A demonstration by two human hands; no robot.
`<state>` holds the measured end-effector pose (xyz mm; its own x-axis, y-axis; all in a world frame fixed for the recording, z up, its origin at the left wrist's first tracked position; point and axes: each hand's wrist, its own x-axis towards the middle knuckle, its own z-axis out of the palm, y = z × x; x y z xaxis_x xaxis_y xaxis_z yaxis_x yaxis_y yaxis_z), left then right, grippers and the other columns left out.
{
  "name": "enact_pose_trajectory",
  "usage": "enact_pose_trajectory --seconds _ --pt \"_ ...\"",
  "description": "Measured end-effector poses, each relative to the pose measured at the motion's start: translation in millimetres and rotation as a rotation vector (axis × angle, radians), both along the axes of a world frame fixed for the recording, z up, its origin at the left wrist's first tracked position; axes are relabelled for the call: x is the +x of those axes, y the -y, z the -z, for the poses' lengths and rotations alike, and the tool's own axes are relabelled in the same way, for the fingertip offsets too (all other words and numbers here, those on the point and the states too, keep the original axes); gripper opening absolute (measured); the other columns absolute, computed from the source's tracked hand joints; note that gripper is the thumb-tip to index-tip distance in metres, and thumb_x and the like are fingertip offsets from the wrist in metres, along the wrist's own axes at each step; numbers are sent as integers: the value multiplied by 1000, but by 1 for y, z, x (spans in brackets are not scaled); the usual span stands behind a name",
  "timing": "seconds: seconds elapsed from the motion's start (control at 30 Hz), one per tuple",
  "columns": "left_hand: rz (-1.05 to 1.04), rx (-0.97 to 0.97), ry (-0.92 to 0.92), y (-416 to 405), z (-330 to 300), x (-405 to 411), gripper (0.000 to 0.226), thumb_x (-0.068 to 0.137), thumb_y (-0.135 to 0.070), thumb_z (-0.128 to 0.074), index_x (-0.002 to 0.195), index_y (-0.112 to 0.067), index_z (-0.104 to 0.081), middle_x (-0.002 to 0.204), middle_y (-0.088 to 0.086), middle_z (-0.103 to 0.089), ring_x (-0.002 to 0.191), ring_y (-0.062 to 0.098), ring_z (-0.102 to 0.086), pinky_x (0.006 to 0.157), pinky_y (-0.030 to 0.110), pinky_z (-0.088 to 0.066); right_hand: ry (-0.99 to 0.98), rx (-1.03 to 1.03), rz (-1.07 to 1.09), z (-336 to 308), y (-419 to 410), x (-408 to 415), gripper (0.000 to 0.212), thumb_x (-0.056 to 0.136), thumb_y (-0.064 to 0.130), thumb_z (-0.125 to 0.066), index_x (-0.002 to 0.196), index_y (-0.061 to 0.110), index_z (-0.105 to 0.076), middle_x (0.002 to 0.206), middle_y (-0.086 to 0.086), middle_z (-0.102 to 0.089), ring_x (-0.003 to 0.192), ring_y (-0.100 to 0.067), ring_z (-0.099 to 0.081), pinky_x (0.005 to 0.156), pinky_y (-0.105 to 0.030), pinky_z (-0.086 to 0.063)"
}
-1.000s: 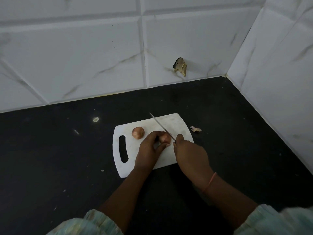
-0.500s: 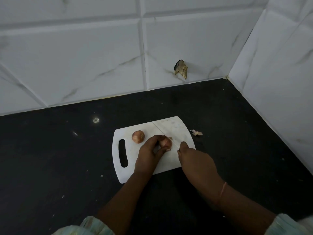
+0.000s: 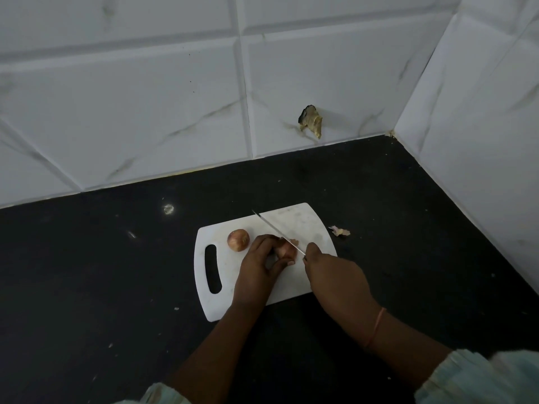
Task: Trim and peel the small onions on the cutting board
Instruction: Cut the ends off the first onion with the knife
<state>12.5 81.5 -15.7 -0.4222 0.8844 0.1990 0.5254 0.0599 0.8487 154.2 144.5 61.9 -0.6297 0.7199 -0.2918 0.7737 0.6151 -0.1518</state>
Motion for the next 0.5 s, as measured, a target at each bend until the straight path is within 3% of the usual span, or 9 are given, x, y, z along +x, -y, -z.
enact_pose_trajectory --seconds 0.33,0.43,0.5 --pt "-18 15 18 0 -1 1 25 84 -20 -75 101 -31 -60 102 -24 -55 97 0 -57 85 18 -49 8 96 -5 11 0 4 26 101 24 -40 125 16 -38 67 6 -42 59 -13 -49 49 -28 -32" --pt "-28 9 -1 0 -3 1 26 83 -20 -75 100 -31 -60 100 -25 -54 95 1 -57 83 19 -49 -8 120 -30 8 -3 -5 26 100 19 -38 125 13 -39 81 2 -58 67 -16 -58 57 -31 -35" --pt "-24 9 -3 1 -2 2 25 83 -19 -76 100 -30 -60 100 -25 -54 95 2 -57 83 19 -49 -5 118 -28 7 -3 -2 27 100 20 -38 126 14 -38 77 4 -55 59 -11 -50 54 -30 -33"
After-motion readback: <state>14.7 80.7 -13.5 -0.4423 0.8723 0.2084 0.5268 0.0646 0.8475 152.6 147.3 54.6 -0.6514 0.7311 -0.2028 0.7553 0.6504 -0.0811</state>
